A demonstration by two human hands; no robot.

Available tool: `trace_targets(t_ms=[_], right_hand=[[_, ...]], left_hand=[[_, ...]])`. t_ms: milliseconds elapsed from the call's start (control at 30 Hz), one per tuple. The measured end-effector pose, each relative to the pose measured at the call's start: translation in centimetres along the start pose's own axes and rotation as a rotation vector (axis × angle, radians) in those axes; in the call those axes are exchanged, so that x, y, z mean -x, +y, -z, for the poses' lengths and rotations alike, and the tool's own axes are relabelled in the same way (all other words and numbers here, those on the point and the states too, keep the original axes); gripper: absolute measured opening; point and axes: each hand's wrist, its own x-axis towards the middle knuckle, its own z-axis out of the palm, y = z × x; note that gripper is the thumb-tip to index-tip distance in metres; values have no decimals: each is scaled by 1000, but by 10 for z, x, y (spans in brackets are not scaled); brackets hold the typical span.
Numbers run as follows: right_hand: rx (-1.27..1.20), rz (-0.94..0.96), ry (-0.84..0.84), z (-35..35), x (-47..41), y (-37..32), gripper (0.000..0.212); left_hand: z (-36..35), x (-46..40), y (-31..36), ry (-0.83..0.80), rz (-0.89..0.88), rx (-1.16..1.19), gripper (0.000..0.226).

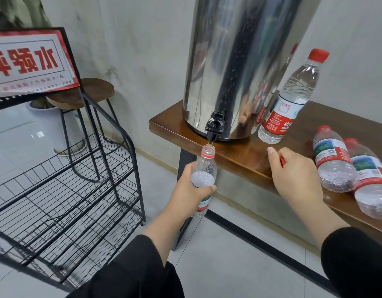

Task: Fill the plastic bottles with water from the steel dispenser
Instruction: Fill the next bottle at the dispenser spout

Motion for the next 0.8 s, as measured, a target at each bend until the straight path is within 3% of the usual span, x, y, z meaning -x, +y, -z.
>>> trace_targets(t_ms=[800], right_hand=[[19,-1,-10,-3,-2,2,41]], left_hand=[[-1,3,3,11,5,-10,70]])
